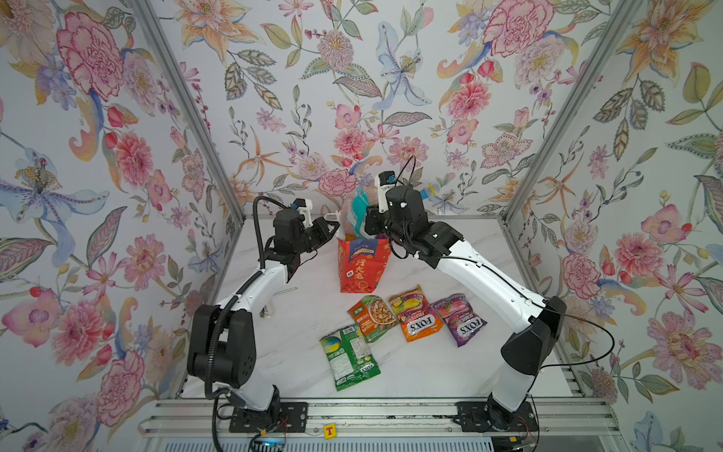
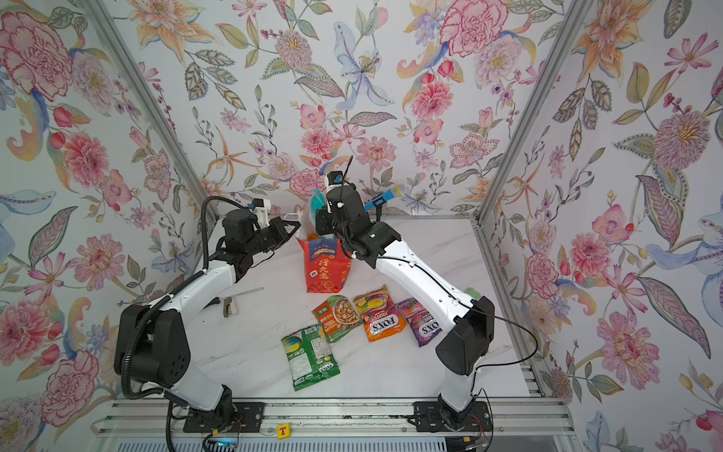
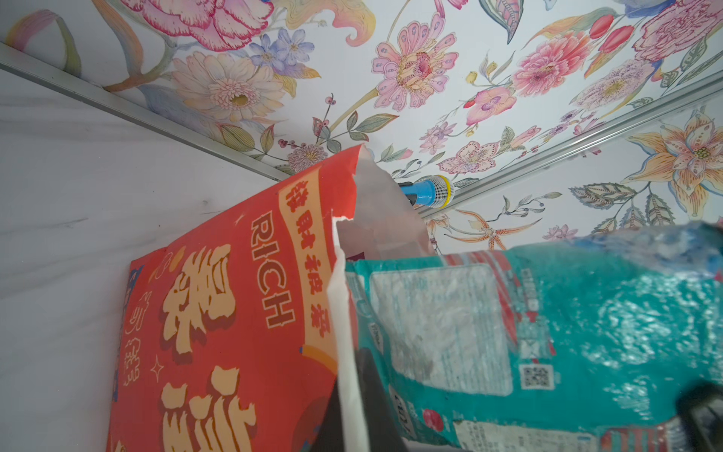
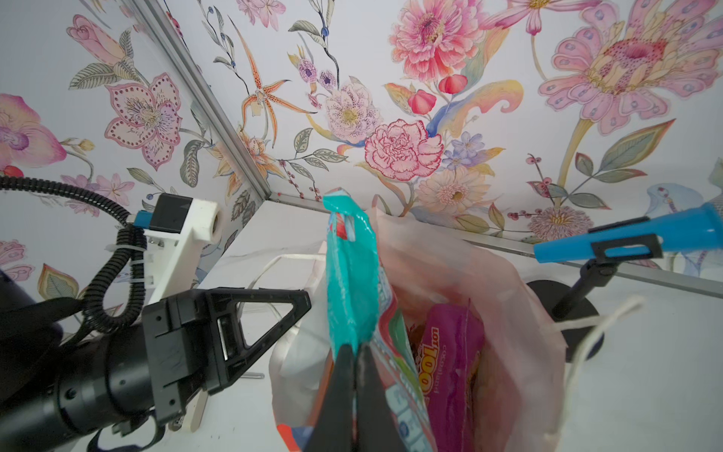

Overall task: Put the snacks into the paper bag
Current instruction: 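Carry the teal packet over the paper bag opening with the right gripper, then lower the teal packet into the paper bag with the right gripper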

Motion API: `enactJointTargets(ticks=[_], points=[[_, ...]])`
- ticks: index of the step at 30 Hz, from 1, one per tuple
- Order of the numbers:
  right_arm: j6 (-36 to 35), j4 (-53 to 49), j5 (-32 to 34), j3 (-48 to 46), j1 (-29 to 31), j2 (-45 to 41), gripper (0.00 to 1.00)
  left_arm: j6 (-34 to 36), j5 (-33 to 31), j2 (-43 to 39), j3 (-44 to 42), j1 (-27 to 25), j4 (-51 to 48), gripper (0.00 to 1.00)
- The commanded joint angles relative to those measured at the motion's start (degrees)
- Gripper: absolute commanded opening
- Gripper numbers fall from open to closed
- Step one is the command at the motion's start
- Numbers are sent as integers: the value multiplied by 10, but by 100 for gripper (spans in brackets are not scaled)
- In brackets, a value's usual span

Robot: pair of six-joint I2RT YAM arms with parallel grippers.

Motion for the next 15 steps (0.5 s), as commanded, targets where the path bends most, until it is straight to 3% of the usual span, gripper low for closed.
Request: enactJointTargets(ticks=[1, 15], points=[[20, 25, 10, 1, 4, 4, 0, 3, 9, -3, -4, 3, 1, 0], [52, 25, -1, 41, 0, 88, 0, 3, 9, -11, -11, 4, 0, 0]])
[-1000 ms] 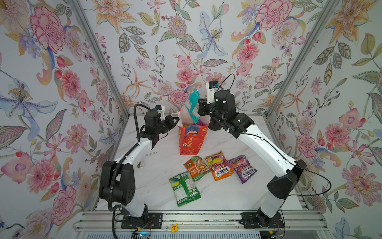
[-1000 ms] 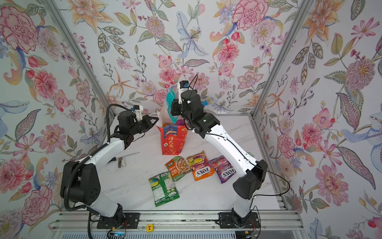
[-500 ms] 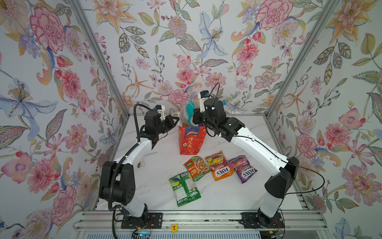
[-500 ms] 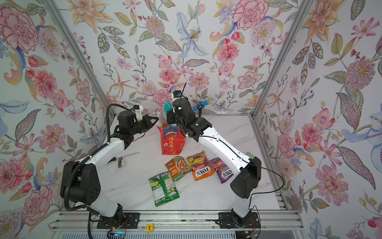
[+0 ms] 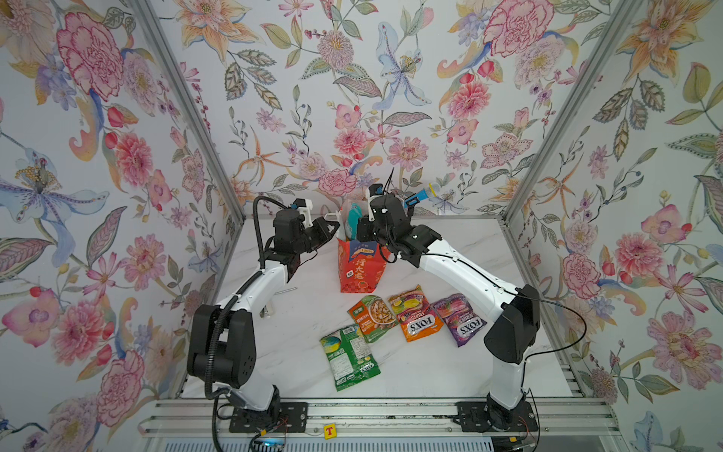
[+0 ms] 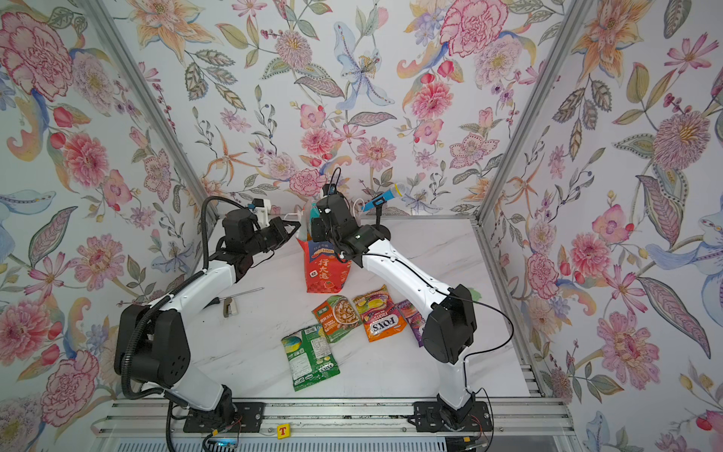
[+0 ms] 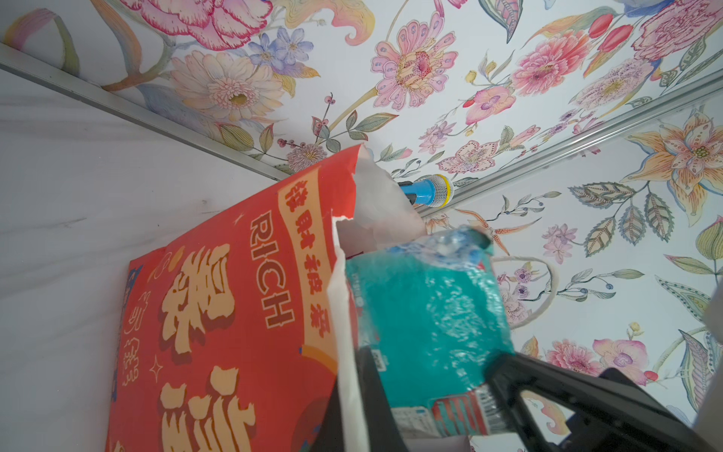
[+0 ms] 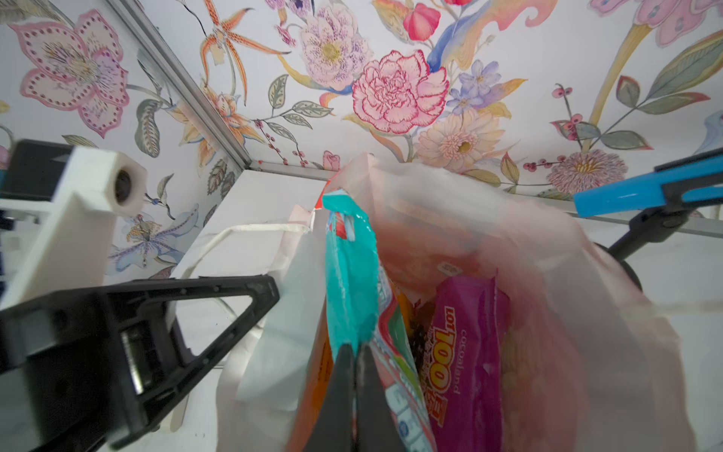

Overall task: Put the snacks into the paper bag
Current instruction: 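Lower the teal packet into the paper bag with the right gripper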

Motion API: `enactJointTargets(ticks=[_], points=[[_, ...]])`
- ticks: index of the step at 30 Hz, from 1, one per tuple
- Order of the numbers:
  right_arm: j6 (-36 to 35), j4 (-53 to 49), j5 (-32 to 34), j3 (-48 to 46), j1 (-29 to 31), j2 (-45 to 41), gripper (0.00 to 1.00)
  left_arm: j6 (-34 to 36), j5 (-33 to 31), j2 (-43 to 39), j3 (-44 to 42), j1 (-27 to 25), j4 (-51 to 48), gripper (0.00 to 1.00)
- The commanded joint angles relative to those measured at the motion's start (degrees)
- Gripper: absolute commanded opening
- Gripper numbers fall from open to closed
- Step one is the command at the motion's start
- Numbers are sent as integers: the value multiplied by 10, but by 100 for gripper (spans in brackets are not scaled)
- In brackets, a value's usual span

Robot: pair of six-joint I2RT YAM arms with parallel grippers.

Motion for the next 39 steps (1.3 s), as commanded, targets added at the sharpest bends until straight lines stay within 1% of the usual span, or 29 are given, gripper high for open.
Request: enactJointTargets(ticks=[1, 6, 15, 16, 20, 21, 24, 29, 34, 35, 39], points=[[16, 21, 2, 35, 0, 9, 0, 3, 8, -11, -9, 3, 0, 0], [35, 22, 2, 40, 0, 29, 0, 3, 9, -13, -8, 5, 0, 0], [49, 22, -8, 31, 0, 40, 0, 4, 11, -16, -10, 5, -1, 0], [51, 22, -12, 31, 0, 41, 3, 4, 11, -16, -10, 6, -1, 0], [55, 23, -42, 38, -9, 39, 39, 4, 12, -19, -10, 8, -2, 0], [53, 25, -50, 42, -13, 34, 44, 5, 11, -20, -11, 8, -2, 0], [38, 48, -66, 49, -22, 11, 56, 6, 10, -22, -15, 10, -3, 0], [15, 77, -77, 45, -33, -32, 62, 3, 10, -22, -23, 10, 5, 0], [13, 59, -87, 46, -46, -35, 60, 1, 11, -22, -22, 11, 7, 0], [13, 53, -92, 46, -48, -32, 58, 1, 12, -22, -22, 10, 7, 0], [15, 7, -131, 70, -51, -8, 41, 1, 13, -22, -22, 11, 5, 0]])
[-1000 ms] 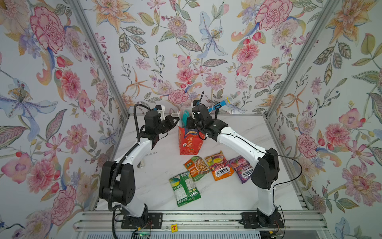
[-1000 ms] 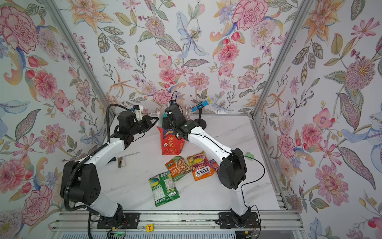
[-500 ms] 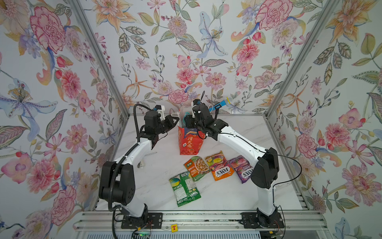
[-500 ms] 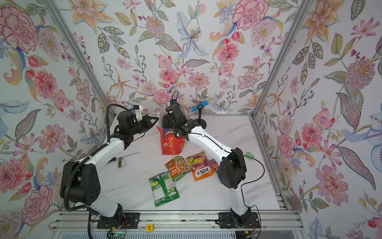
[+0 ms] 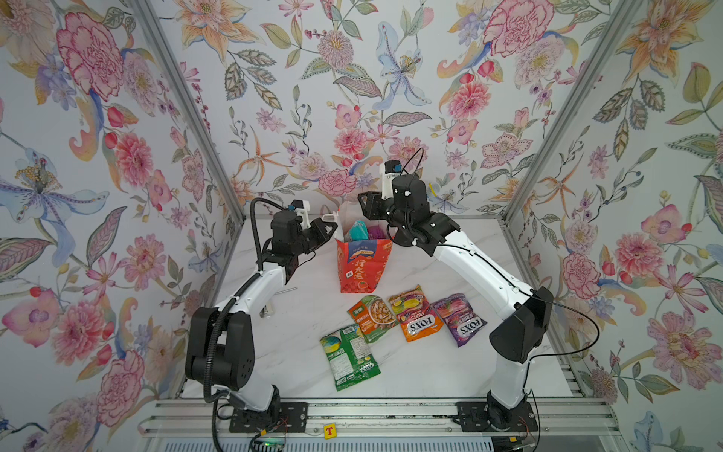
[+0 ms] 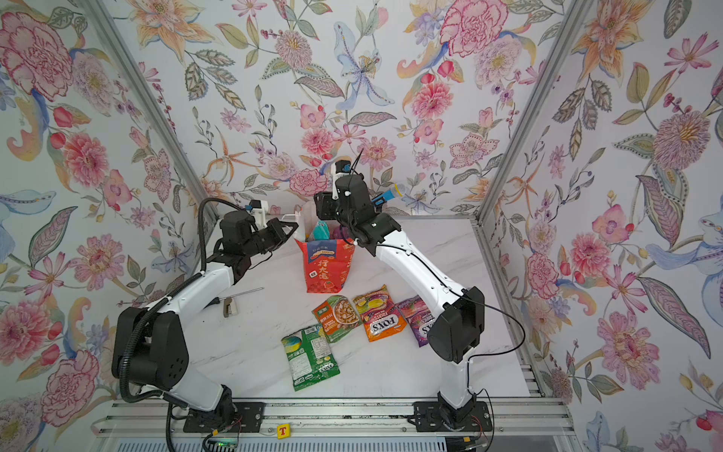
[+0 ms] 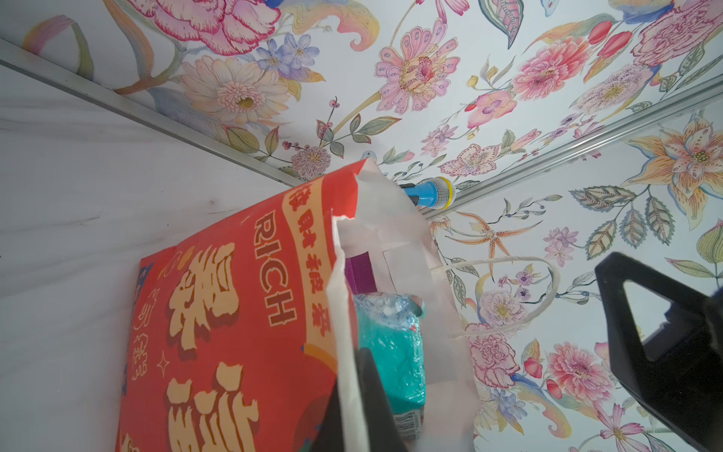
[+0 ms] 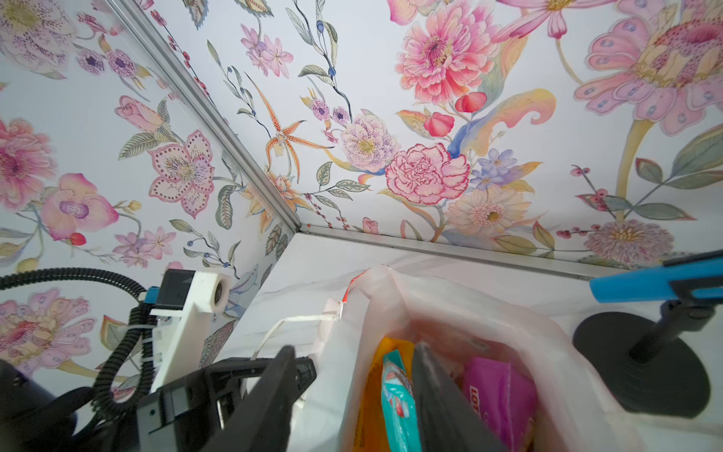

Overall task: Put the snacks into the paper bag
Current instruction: 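Lower the teal packet into the paper bag with the right gripper, then push the teal packet deeper into the bag and open the right gripper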

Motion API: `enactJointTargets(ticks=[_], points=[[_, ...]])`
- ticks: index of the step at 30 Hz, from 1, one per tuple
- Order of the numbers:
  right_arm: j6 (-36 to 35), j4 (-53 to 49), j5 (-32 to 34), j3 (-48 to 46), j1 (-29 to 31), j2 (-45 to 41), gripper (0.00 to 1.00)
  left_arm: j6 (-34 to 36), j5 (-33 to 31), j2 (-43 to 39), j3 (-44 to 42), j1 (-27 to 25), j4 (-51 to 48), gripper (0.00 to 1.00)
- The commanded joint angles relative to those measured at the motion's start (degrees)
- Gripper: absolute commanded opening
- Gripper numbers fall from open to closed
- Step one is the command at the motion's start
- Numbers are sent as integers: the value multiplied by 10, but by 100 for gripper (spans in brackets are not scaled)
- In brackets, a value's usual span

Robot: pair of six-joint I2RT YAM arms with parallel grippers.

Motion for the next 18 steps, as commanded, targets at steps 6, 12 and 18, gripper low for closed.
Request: enactJointTargets(ticks=[6, 12, 18], points=[[-18, -131, -72, 53, 3, 50, 41, 1, 12, -12, -6, 5, -1, 0], [-39, -168, -57, 49, 7, 56, 47, 1, 13, -10, -2, 5, -3, 0], [-44, -179, -58, 59, 3, 80, 48, 1, 12, -8, 1, 5, -4, 0]])
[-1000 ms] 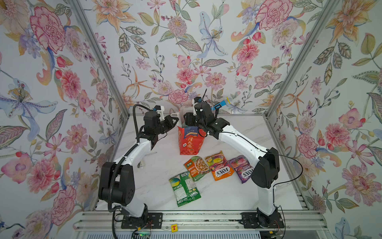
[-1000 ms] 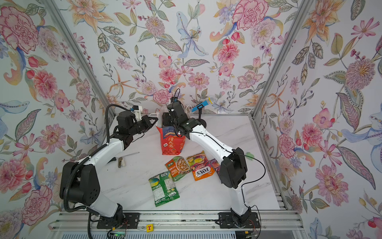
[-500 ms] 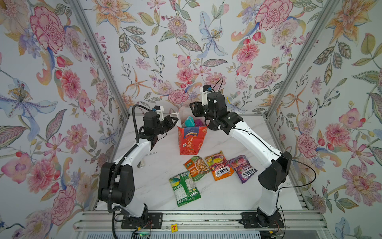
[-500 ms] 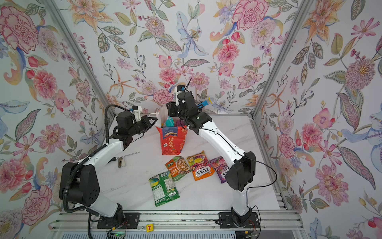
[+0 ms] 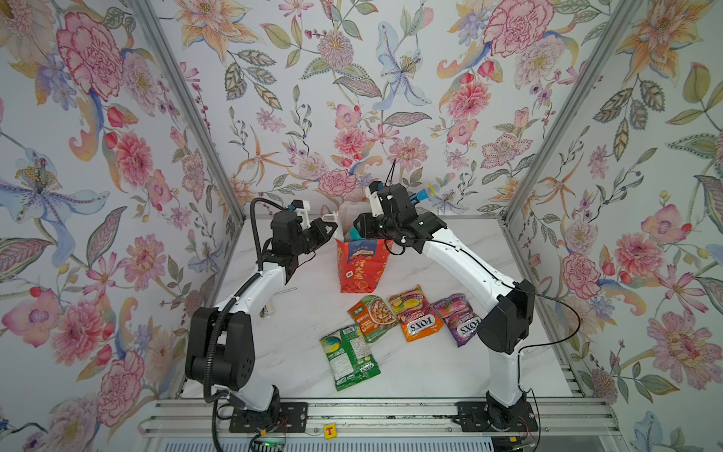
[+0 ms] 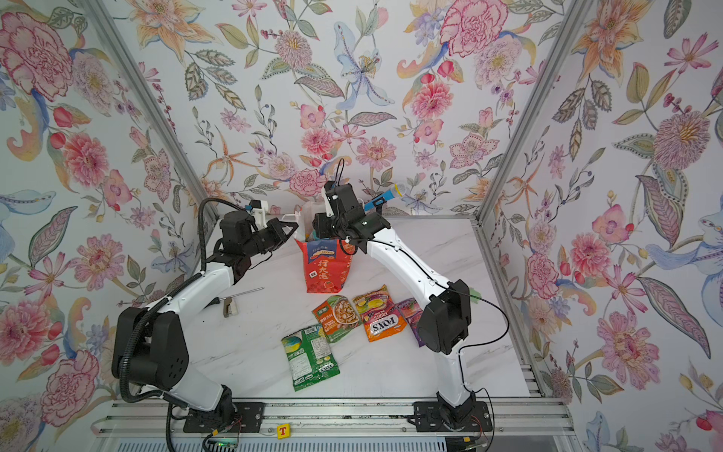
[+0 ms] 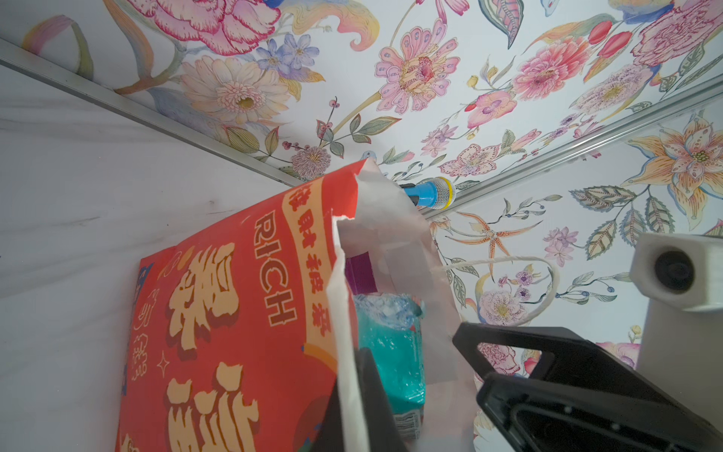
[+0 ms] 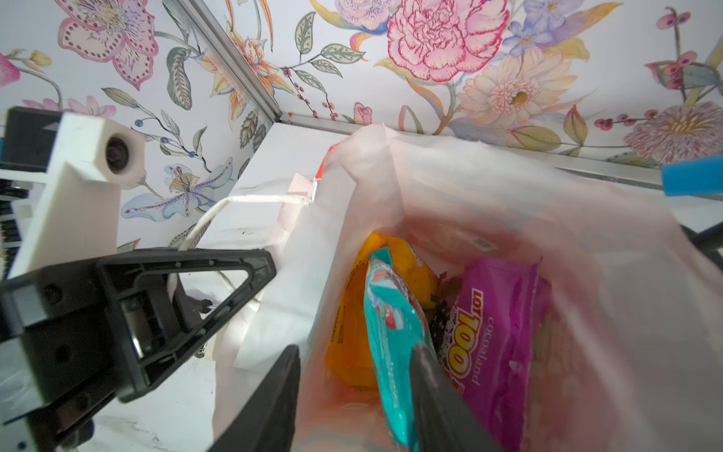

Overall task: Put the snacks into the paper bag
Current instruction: 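Push the teal packet deeper into the bag and open the right gripper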

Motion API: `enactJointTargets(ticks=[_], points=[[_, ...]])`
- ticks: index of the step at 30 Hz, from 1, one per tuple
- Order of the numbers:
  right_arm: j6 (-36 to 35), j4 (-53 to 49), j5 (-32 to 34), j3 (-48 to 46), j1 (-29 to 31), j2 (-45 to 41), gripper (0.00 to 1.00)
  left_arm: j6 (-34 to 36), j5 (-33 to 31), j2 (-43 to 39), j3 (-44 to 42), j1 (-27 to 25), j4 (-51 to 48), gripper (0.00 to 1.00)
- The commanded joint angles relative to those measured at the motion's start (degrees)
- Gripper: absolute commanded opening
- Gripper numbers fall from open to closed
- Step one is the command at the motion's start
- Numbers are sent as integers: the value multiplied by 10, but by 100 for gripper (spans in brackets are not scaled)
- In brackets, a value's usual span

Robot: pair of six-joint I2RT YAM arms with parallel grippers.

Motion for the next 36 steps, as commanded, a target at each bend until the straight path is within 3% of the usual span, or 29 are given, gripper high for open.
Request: enactJointTargets(ticks=[1, 6, 14, 28, 36], points=[[-14, -22, -3, 22, -1, 21, 47, 2, 12, -8, 1, 5, -4, 0], [-17, -24, 1, 40, -5, 47, 42, 2, 13, -7, 2, 5, -5, 0], [-17, -48, -18, 125, -13, 104, 5, 7, 15, -2, 7, 6, -8, 0], [2, -65, -27, 244, -19, 206, 1, 14, 19, 8, 19, 6, -15, 0], [9, -67, -33, 255, -20, 240, 3, 18, 20, 6, 20, 6, -18, 0]])
